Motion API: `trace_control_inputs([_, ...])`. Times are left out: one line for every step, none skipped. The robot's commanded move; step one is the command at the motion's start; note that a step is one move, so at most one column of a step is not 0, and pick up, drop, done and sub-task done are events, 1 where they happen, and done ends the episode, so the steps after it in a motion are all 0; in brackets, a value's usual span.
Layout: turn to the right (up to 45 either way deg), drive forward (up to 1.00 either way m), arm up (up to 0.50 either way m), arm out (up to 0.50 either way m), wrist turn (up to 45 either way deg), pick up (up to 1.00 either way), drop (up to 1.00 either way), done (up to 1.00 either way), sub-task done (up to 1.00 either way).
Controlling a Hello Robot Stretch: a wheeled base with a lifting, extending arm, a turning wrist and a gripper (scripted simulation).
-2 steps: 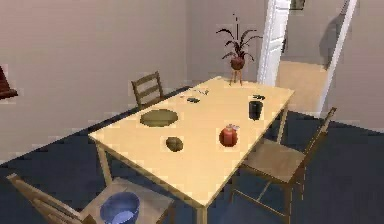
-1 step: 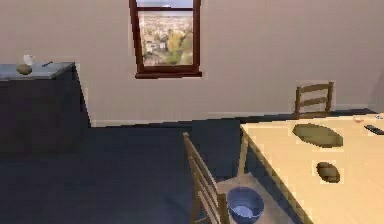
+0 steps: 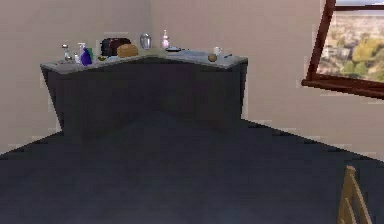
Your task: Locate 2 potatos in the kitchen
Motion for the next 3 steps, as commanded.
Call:
trace_control_inputs([-15.0, 0.00, 0.00, 0.00, 0.0, 0.00, 0.00, 0.00, 0.00])
trace_control_inputs([0.0, 0.55, 0.00, 0.00, 0.0, 0.00, 0.00, 0.00, 0.00])
trace_control_inputs([33.0, 0.00, 0.00, 0.00, 0.0, 0.00, 0.00, 0.00, 0.00])
